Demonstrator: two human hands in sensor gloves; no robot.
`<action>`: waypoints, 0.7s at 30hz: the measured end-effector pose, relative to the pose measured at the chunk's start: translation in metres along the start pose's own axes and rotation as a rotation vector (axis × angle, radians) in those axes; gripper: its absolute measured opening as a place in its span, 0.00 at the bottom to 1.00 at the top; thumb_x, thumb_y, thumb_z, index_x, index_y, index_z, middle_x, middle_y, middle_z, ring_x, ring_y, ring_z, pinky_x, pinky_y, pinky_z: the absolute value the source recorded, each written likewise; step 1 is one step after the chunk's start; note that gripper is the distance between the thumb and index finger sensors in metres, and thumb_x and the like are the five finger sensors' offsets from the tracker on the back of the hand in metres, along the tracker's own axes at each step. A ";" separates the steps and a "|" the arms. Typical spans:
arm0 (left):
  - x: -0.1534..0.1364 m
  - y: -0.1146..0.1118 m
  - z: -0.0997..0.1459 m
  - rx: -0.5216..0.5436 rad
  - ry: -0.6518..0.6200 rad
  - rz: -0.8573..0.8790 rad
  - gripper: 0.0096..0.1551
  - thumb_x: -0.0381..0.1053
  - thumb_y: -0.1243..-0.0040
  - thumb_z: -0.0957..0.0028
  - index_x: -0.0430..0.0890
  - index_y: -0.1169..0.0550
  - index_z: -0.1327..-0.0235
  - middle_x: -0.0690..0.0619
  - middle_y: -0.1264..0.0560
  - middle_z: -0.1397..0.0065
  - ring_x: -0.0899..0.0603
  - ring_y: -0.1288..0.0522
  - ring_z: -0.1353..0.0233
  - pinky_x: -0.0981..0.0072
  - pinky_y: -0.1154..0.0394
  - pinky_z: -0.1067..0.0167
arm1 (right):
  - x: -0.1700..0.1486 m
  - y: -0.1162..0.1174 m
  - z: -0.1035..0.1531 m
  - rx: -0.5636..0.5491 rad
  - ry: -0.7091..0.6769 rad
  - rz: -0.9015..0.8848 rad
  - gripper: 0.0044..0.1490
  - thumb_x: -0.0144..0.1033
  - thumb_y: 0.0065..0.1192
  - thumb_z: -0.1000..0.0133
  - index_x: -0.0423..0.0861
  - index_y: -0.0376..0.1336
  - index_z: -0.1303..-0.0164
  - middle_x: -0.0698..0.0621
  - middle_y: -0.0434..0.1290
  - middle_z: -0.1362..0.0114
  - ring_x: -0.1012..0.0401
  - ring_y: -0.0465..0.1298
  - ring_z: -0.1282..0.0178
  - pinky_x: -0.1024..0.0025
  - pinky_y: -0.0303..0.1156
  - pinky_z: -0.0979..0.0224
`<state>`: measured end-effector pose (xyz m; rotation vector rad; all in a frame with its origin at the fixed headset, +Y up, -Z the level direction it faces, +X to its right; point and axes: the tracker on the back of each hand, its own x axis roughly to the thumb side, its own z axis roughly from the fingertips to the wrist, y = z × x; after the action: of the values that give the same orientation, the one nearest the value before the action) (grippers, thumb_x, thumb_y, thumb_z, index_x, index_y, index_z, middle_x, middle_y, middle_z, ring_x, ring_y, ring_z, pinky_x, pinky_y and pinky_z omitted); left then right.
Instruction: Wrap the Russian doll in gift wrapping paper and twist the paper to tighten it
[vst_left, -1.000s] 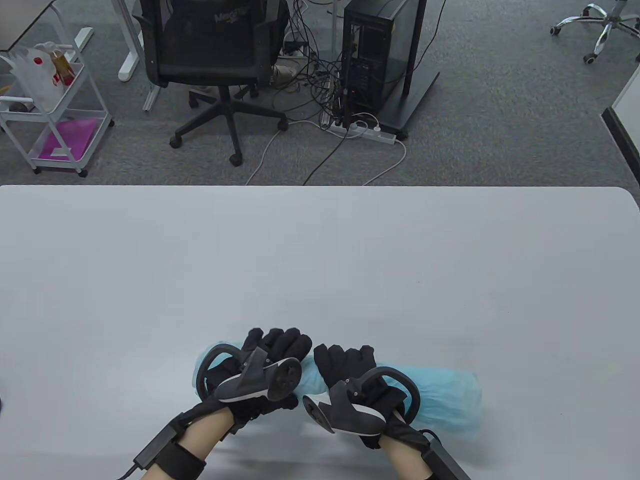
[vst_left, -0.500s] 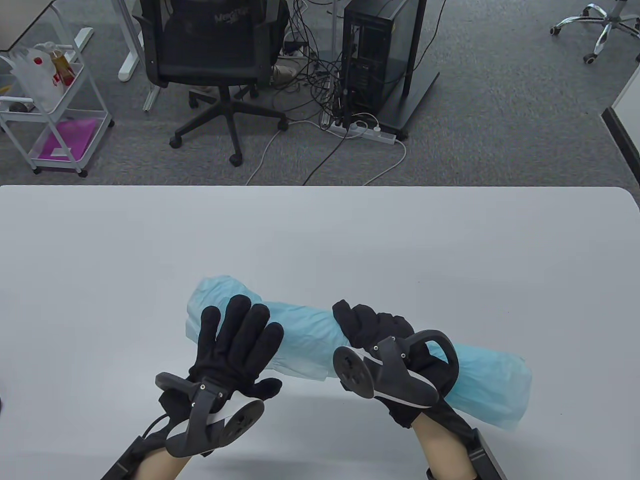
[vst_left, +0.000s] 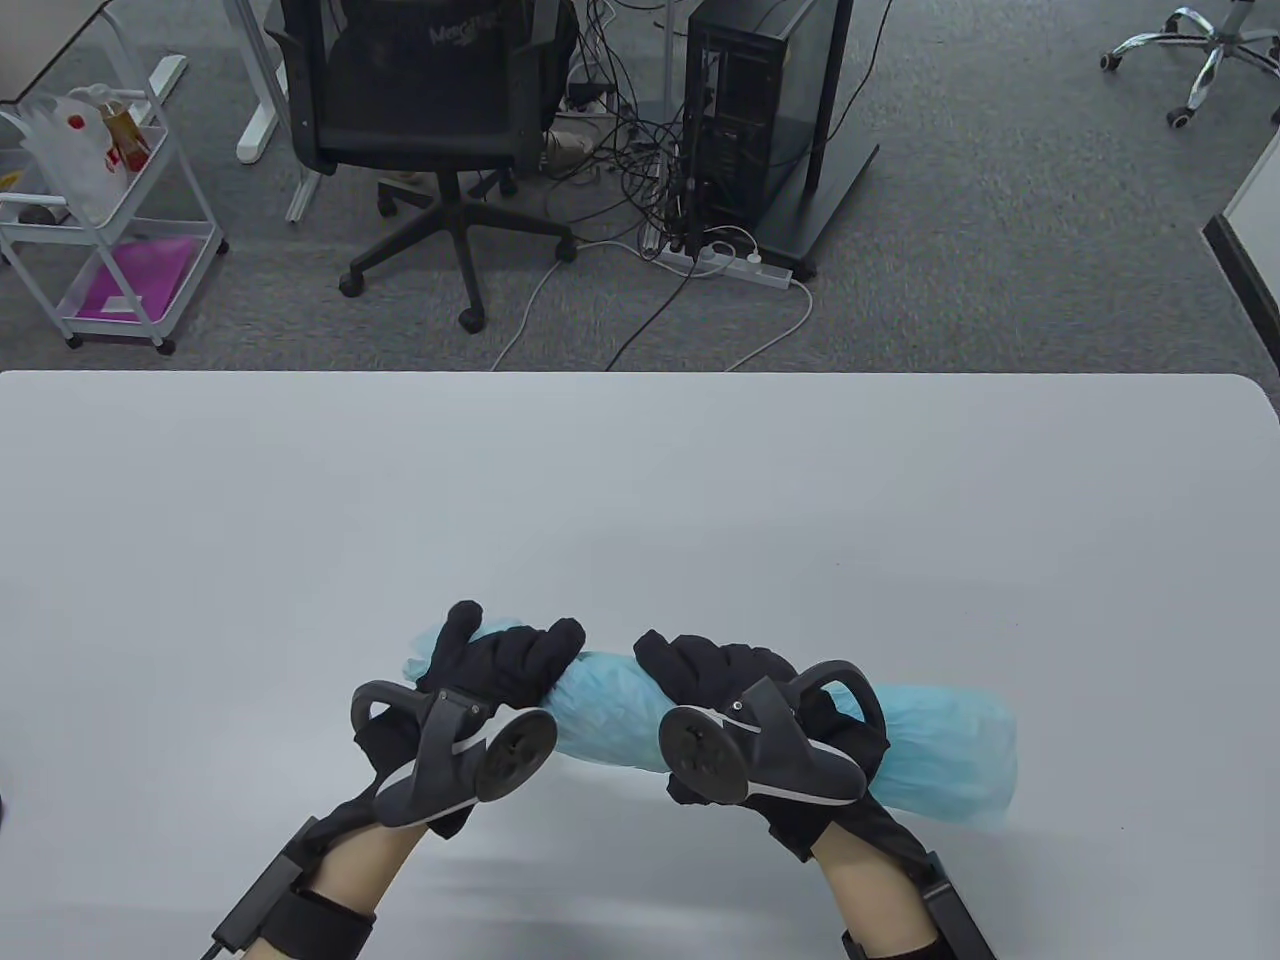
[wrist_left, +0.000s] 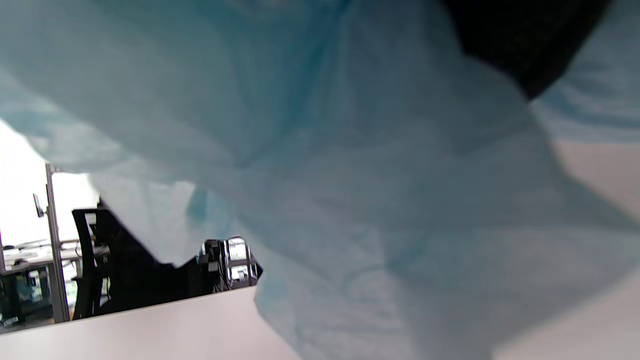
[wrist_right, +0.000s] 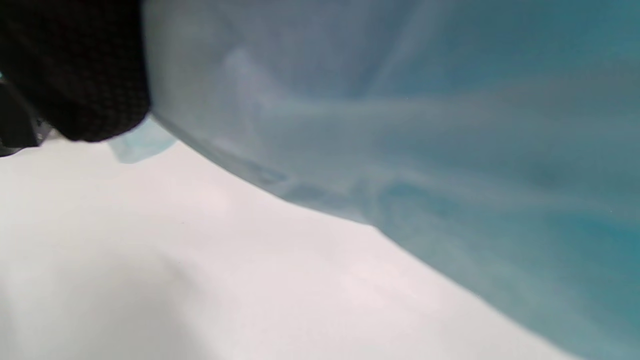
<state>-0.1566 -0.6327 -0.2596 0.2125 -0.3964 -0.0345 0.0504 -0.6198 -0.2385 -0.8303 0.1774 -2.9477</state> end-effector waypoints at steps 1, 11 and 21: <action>-0.003 -0.001 -0.006 -0.094 -0.016 0.047 0.40 0.56 0.27 0.68 0.65 0.31 0.39 0.65 0.20 0.43 0.58 0.11 0.53 0.57 0.24 0.29 | 0.001 0.002 0.001 -0.005 -0.005 0.017 0.73 0.64 0.78 0.70 0.55 0.43 0.20 0.51 0.64 0.18 0.53 0.77 0.26 0.43 0.71 0.24; -0.010 -0.024 -0.031 -0.741 0.011 0.216 0.38 0.55 0.28 0.64 0.59 0.30 0.37 0.61 0.19 0.43 0.56 0.12 0.55 0.59 0.24 0.32 | 0.016 0.026 0.008 -0.046 -0.057 0.149 0.73 0.63 0.77 0.68 0.53 0.40 0.20 0.51 0.61 0.17 0.53 0.75 0.23 0.43 0.69 0.23; -0.019 -0.061 -0.039 -1.141 0.083 0.356 0.44 0.50 0.27 0.64 0.56 0.35 0.33 0.54 0.21 0.47 0.54 0.15 0.70 0.60 0.17 0.46 | 0.045 0.049 0.019 -0.143 -0.132 0.364 0.72 0.64 0.74 0.64 0.70 0.26 0.30 0.51 0.54 0.14 0.50 0.76 0.24 0.42 0.72 0.26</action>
<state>-0.1580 -0.6828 -0.3147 -0.9795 -0.2778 0.0995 0.0239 -0.6745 -0.2060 -0.8971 0.4798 -2.5553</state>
